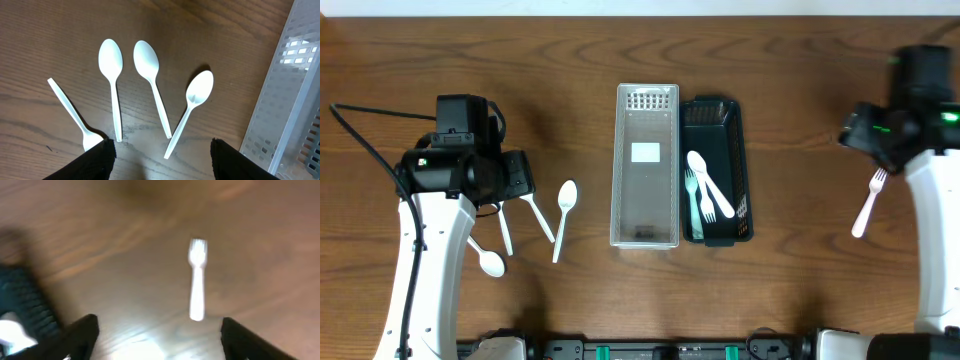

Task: Pack container
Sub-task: 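Move the right gripper to the far-right white fork and grasp it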

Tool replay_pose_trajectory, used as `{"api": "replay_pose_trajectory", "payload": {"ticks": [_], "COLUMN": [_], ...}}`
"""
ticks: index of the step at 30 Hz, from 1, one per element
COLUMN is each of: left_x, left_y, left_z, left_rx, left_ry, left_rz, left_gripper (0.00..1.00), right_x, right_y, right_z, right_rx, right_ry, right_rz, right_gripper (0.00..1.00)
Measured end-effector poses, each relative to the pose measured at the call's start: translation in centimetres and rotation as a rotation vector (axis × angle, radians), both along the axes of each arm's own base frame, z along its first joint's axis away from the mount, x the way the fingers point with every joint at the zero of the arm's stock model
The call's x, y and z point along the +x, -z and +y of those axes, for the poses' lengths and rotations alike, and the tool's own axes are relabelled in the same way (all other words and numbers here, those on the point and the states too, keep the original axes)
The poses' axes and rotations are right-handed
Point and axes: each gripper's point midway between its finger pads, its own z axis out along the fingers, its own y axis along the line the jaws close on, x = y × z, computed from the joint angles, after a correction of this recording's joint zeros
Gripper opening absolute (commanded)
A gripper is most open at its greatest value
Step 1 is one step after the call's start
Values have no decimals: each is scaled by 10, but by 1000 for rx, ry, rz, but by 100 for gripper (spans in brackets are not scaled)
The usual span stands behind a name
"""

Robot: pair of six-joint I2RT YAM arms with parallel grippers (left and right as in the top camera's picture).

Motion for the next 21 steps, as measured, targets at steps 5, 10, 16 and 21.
{"api": "replay_pose_trajectory", "payload": {"ticks": [5,10,16,21], "left_x": [0,0,0,0], "left_y": [0,0,0,0], "left_z": [0,0,0,0], "left_rx": [0,0,0,0], "left_ry": [0,0,0,0], "left_rz": [0,0,0,0], "left_gripper": [64,64,64,64], "right_x": [-16,-18,-23,-15], "right_y": [18,70,133,166], "right_z": [-40,-61,-71,-73], "right_rx": [15,40,91,160], "right_ry": [132,176,153,94], "right_rz": [51,152,294,332], "right_gripper": [97,99,99,98]}}
